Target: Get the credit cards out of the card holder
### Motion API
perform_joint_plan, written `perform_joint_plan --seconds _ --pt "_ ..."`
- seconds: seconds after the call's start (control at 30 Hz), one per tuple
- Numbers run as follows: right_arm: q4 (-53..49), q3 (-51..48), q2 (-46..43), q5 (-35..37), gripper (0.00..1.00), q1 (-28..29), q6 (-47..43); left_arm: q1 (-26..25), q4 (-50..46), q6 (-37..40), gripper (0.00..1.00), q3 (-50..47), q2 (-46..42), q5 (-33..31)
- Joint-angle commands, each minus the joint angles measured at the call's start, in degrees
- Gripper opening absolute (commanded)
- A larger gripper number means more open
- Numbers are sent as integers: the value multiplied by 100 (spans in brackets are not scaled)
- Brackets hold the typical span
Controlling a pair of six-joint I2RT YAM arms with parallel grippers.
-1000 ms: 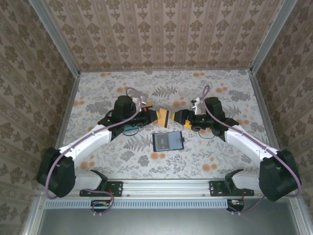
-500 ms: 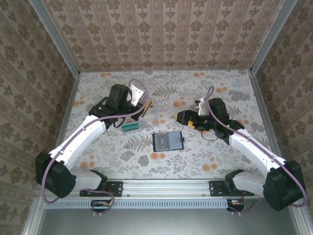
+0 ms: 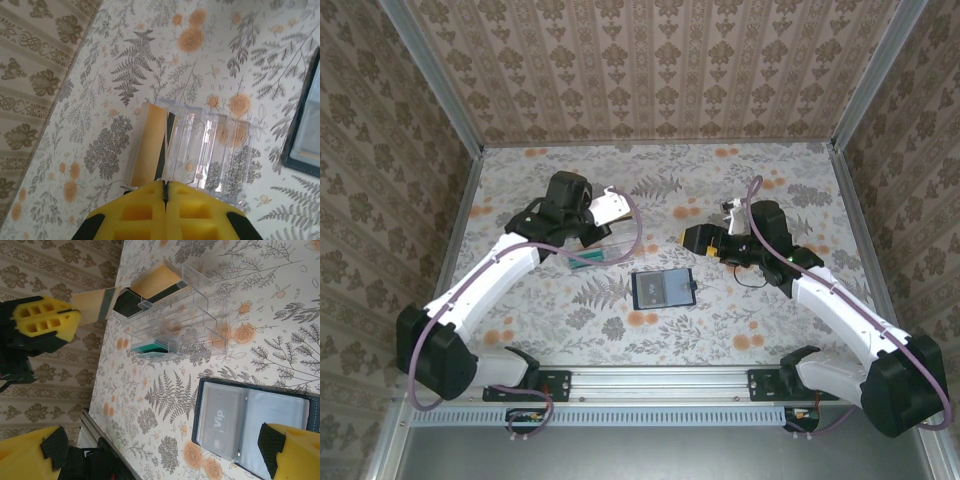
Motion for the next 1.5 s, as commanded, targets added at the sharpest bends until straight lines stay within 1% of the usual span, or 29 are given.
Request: perform_joint_plan --seconds 0.0,0.3,0.6,1.07,1.3,1.47 --pt "-92 -18 -69 61 100 -36 -4 -68 286 754 0 16 209 -205" --pt "-129 -9 -13 52 100 -61 -4 -86 682 1129 0 65 702 -401" --pt "-155 -4 25 26 100 -107 -12 -42 771 1192 0 201 1156 -476" --pt "-58 -52 135 -78 100 -145 1 37 744 1144 0 362 1380 -567" --pt "18 -80 216 -93 100 -149 31 37 551 1176 0 557 1373 -550" --pt "124 -86 327 -152 100 -149 84 37 484 1175 0 629 1541 -533"
